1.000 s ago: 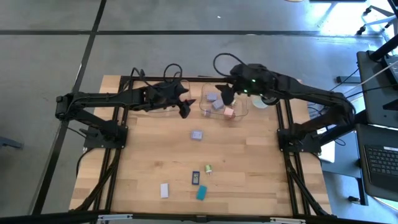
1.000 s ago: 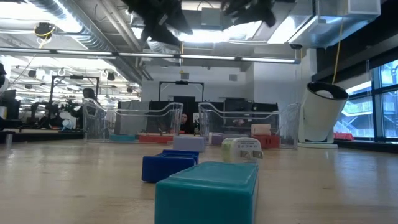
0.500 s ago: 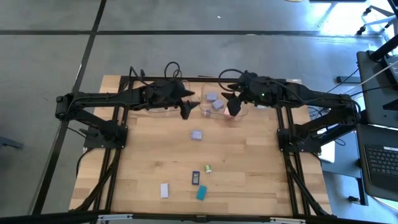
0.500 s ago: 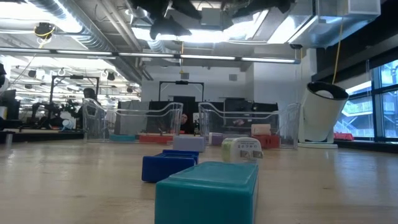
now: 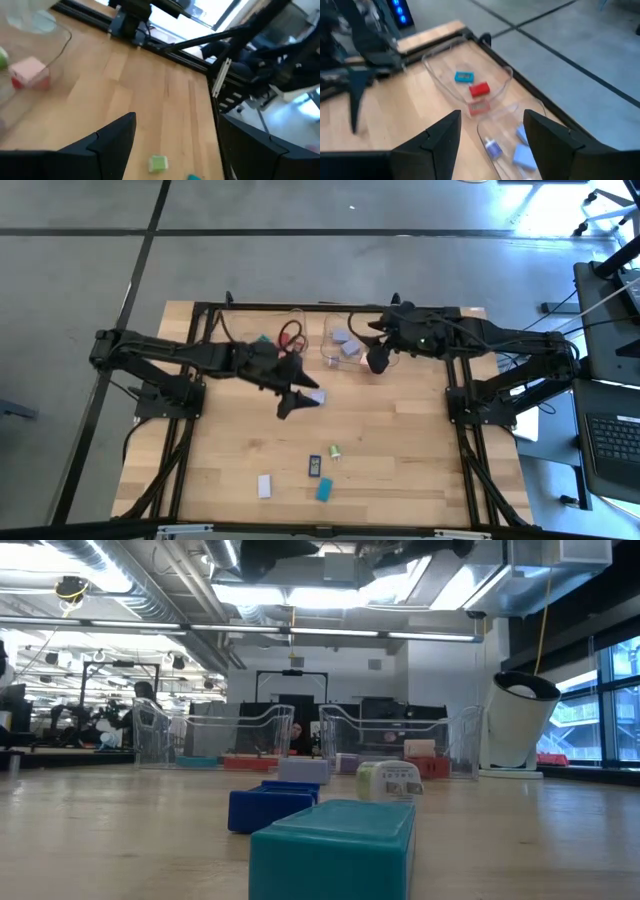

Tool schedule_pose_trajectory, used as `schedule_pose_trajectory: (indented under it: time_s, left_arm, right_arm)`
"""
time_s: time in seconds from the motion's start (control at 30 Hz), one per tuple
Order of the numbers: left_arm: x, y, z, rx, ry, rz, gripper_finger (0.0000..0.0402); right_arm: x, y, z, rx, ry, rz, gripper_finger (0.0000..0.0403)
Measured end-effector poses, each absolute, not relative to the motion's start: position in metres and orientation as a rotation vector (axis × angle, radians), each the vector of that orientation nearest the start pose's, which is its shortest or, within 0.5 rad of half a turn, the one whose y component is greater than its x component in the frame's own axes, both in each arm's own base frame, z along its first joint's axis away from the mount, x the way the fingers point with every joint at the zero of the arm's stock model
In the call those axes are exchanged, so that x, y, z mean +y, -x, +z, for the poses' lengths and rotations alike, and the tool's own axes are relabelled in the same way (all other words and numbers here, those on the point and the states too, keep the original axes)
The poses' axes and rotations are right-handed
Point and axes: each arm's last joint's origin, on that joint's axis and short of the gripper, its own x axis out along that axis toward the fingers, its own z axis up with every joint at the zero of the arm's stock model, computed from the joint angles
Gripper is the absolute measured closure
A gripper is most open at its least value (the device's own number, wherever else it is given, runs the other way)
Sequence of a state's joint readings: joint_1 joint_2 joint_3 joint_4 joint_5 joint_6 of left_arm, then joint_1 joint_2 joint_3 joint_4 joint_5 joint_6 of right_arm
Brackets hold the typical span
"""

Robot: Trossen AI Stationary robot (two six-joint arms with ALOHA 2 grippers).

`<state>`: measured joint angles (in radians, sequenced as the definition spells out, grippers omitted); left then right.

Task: Pick & Place Office items
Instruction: Put the white digital timer into the left transparent bin

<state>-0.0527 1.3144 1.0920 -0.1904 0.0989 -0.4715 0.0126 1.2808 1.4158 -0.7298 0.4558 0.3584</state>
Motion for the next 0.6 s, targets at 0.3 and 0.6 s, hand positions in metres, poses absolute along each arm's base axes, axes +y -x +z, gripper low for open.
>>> schedule_pose_trajectory:
  time_s: [0.3,0.6]
  left_arm:
    - [-0.057,-0.293,0.316,0.503,0.699,0.003,0.0123]
    - [-0.116,-0.276,0.264,0.834,1.075,0.378,0.0123]
  right_arm:
    - [0.008,-0.252,0.388,0.602,-0.233,-0.448,0.0186]
    - [0.032,-0.249,0.387,0.62,-0.213,-0.365,0.0186]
